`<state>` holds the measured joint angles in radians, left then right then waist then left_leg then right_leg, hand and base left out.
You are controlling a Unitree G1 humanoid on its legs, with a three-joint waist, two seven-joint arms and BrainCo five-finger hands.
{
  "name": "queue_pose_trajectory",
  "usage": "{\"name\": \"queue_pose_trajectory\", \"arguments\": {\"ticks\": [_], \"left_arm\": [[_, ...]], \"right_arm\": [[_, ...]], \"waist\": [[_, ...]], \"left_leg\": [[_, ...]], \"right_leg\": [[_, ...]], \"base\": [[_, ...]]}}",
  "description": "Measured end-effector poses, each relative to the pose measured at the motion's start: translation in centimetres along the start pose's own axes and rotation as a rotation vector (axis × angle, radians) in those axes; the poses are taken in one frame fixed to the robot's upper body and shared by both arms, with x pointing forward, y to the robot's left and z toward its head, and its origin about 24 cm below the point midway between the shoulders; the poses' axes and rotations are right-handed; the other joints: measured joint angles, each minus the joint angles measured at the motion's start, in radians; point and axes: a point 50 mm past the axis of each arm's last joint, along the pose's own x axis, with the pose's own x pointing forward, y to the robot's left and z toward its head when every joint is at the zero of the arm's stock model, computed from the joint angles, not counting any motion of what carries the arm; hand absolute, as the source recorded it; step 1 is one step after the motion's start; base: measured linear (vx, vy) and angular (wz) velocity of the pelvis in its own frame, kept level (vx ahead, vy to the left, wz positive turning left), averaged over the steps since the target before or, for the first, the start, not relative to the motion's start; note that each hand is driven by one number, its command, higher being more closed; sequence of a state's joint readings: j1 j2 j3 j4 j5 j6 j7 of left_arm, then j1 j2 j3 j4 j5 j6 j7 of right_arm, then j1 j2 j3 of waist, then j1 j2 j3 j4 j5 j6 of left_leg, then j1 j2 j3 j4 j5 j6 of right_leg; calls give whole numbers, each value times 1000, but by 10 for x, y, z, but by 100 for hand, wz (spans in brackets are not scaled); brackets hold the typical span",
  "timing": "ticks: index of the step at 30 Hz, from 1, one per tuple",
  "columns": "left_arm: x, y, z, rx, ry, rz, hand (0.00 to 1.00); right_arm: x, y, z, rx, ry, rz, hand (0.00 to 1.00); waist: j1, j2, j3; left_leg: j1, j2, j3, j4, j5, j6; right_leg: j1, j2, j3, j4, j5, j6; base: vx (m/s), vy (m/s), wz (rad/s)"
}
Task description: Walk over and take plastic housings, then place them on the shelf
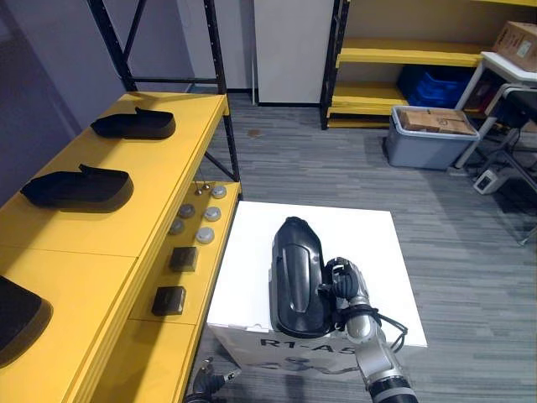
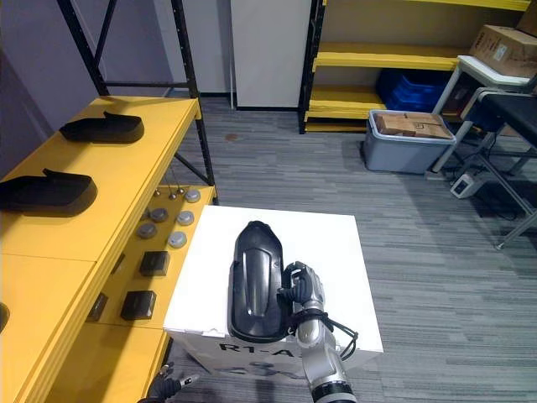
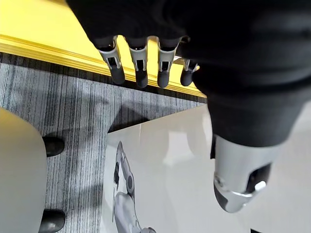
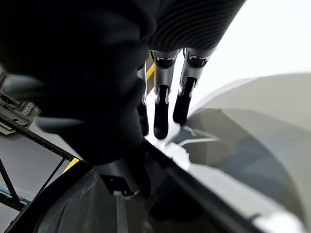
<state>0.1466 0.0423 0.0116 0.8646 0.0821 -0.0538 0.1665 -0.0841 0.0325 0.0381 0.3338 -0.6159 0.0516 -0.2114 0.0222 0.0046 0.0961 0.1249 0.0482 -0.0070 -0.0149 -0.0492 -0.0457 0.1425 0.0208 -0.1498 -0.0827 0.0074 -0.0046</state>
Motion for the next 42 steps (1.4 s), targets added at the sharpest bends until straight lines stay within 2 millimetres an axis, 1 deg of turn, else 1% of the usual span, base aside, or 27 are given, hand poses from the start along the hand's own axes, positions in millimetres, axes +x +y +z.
{"name": "queue_pose_trajectory", "arguments": {"ticks": [5,10,19,23,24,26,27,30,32,33,34,35,36,37,39,40,42], "left_arm": [[0,0,1,2,-2,-4,0],[2,3,3,25,-10,-8,0],[1,3,6,23,-27,-5,0],[-2,6,10,7,-64,19,0],[-5,8,16,-9,-101,32,0],[-8,13,25,-48,-148,61,0],[-12,22,36,-121,-202,121,0],[-19,41,54,-210,-293,218,0],[-31,60,71,-264,-389,315,0],[-34,64,75,-278,-413,341,0],[-42,71,86,-313,-470,393,0],[-45,73,90,-322,-495,407,0],[-55,77,102,-340,-562,433,0],[-57,77,104,-344,-574,436,0],[-74,79,126,-362,-701,442,0],[-78,78,131,-364,-735,435,0],[-94,68,153,-387,-866,372,0]], "right_arm": [[0,0,-2,15,13,20,100],[-1,1,-3,45,17,43,100],[-3,-6,-3,87,21,9,100],[-8,-17,6,125,-25,-55,100],[-10,-24,12,147,-54,-97,100],[-12,-32,18,154,-86,-133,100],[-14,-39,25,168,-126,-168,100],[-16,-48,36,192,-180,-212,100],[-20,-57,47,201,-245,-249,100],[-21,-59,50,203,-260,-258,100],[-24,-64,56,210,-293,-275,100],[-25,-65,58,213,-306,-282,100],[-28,-68,61,223,-332,-294,100],[-29,-69,62,226,-336,-295,100],[-32,-64,67,245,-362,-272,100],[-32,-63,68,245,-365,-265,100],[-34,-55,73,265,-385,-223,100]], "waist": [[-1,-8,3],[-2,-28,10],[6,-30,10],[7,-28,11],[7,-28,11],[10,-29,11],[14,-28,11],[18,-28,11],[19,-28,12],[19,-28,12],[21,-28,11],[21,-28,11],[23,-28,11],[23,-28,11],[21,-29,11],[21,-29,11],[20,-29,8]], "left_leg": [[3,3,0,-9,1,0],[20,0,1,-11,1,0],[18,-3,1,-10,1,1],[13,-4,2,-10,1,1],[10,-4,2,-10,1,1],[7,-4,2,-9,1,1],[2,-4,2,-7,1,1],[-1,-5,2,0,1,2],[-1,-6,2,5,0,3],[-1,-5,2,6,-1,4],[0,-6,1,10,-4,9],[0,-6,1,11,-5,11],[0,-7,1,13,-7,13],[0,-7,1,13,-7,13],[0,-9,2,17,-9,16],[0,-10,1,17,-9,16],[-1,-11,1,18,-9,16]], "right_leg": [[5,4,0,-1,0,-1],[19,1,0,-1,-5,6],[17,-4,0,1,-5,7],[11,-4,3,1,-5,7],[9,-4,3,1,-5,7],[6,-4,4,1,-6,6],[2,-4,4,1,-6,7],[3,-4,3,1,-6,7],[3,-5,3,1,-6,7],[3,-5,3,0,-6,7],[3,-5,2,-1,-6,7],[3,-5,2,-1,-6,7],[4,-6,2,-1,-6,7],[4,-6,2,-1,-6,7],[6,-8,2,-1,-6,7],[6,-9,2,-1,-6,7],[6,-9,2,-1,-6,7]], "base": [[50,0,0],[44,10,0],[-2,3,0],[0,0,0],[0,0,0],[0,0,0],[0,0,0],[0,0,0],[0,0,0],[0,0,0],[0,0,0],[0,0,0],[0,0,0],[-16,34,1],[-7,30,0],[0,0,0],[0,0,0]]}}
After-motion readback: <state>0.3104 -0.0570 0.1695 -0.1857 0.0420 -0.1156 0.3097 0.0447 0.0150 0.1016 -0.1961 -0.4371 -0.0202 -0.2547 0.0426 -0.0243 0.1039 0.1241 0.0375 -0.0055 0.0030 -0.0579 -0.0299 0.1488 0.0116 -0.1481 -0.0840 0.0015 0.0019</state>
